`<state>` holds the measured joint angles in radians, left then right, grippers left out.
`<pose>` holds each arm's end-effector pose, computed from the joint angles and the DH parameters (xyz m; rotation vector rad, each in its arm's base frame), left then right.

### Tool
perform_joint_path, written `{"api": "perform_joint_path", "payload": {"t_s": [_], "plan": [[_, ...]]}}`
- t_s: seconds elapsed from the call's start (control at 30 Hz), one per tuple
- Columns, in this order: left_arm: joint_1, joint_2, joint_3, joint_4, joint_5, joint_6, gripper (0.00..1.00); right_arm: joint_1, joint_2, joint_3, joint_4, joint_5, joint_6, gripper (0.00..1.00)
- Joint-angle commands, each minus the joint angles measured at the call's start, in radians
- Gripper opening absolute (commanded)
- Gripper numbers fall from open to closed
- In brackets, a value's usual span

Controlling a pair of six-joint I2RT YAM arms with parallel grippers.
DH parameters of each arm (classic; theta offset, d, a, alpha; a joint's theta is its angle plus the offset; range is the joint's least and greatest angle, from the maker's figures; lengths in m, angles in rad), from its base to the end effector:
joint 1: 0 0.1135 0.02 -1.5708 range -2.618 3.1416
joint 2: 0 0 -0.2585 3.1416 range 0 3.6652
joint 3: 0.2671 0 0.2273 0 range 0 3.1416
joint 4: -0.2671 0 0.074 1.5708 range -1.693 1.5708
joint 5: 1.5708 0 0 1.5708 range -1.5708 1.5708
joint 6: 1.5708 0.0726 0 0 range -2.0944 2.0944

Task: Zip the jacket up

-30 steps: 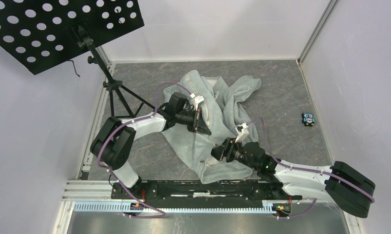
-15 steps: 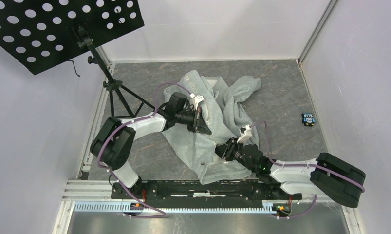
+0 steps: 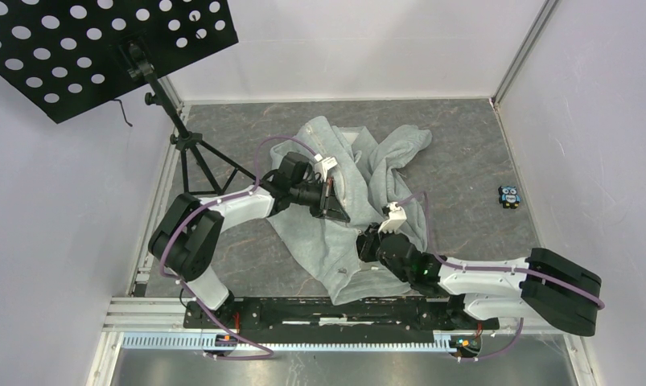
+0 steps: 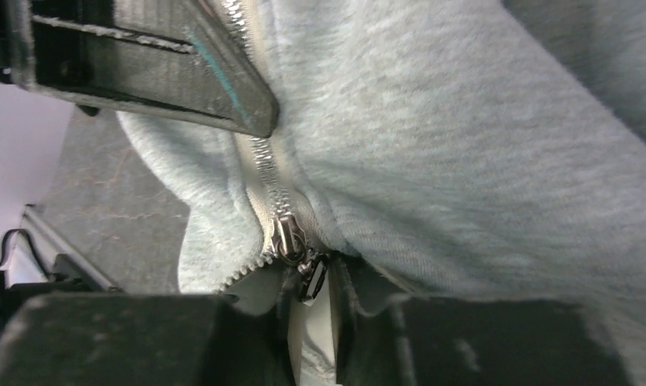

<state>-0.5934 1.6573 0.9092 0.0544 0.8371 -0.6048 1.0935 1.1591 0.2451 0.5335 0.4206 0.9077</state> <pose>0.2502 -0.2338 0.1875 0.4925 2.4299 -1.5335 0.1311 0.1891 0.1613 0.1028 2.0283 0.9140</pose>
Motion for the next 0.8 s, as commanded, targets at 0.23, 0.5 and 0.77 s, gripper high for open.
{"api": "perform_joint_path", "payload": {"t_s": [0.23,0.5,0.77], "plan": [[-0.042,-0.193,-0.048,-0.106,-0.355,0.115,0.02,0.027,-0.009,0.218,-0.635,0.022,-0.159,0.00],[-0.042,-0.391,-0.279,0.306,-0.762,0.125,0.02,0.281,-0.022,0.154,-1.038,0.198,-0.029,0.00],[-0.042,-0.359,-0.179,0.280,-0.780,0.230,0.02,0.493,-0.023,0.164,-1.131,0.235,0.187,0.00]]}}
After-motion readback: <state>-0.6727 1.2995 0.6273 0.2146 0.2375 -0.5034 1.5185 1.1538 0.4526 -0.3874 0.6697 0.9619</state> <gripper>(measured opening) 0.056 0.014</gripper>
